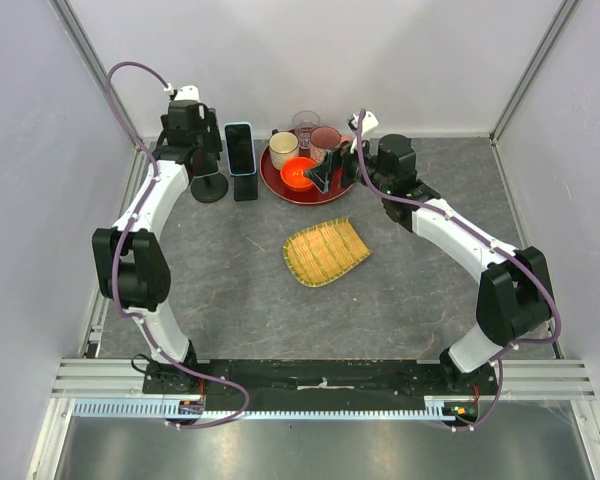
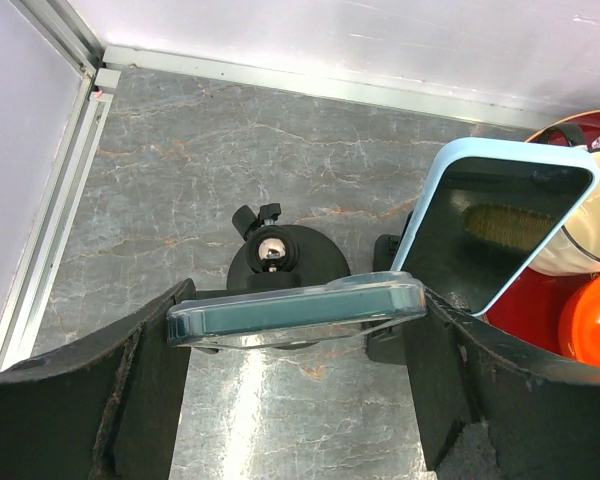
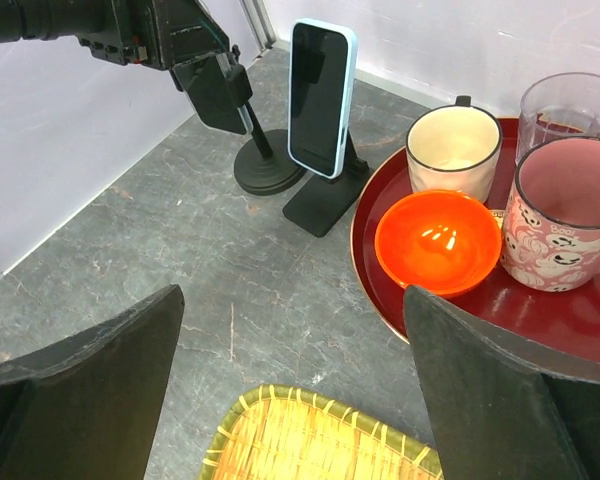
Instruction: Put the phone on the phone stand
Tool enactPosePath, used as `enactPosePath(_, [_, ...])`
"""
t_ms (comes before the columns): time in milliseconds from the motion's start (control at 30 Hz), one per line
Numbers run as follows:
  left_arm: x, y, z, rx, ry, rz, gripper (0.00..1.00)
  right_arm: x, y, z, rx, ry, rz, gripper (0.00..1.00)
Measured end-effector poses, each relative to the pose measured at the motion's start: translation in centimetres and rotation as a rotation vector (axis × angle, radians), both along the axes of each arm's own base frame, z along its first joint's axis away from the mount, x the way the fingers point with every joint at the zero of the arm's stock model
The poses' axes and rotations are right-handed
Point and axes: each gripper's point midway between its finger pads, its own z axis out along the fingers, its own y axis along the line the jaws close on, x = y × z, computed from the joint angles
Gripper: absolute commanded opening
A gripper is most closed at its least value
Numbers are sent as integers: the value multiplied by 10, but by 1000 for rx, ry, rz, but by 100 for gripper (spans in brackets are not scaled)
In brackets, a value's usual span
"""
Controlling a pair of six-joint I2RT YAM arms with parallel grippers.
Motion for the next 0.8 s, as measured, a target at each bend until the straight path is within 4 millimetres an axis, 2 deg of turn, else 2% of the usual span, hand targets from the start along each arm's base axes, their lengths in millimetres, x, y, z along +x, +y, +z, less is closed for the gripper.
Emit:
enactPosePath(33, [1,1,1,0,3,3,83,0,0,0,1,0,-1,98])
enactPosePath(67, [2,1,0,0,10,5,91,0,0,0,1,0,-3,98])
enactPosePath(300, [2,2,15,-40,7,24,95,8,-9,-8,-18,32,-76,98])
enactPosePath(400, [-7,0,20,-73,18,28,95,14,-21,-16,-54,69,-152,98])
enactPosePath(500, [-24,0,29,-108,35,48,96,24,-41,-20,-109,106,-284,98])
enactPosePath(567, [-41,-1,41,-141,24,63,96,32,-60,-19,-151,113,-394,98])
enactPosePath(667, [-83,-3,62,-204,-16,66,96,35,-95,-13,-233,107,-559,98])
enactPosePath(733, [-116,-8,79,-261,-61,41,96,25,-123,-2,-295,92,-654,98])
enactPosePath(800, [-144,-17,98,-320,-117,-10,96,10,-145,20,-315,62,-715,98])
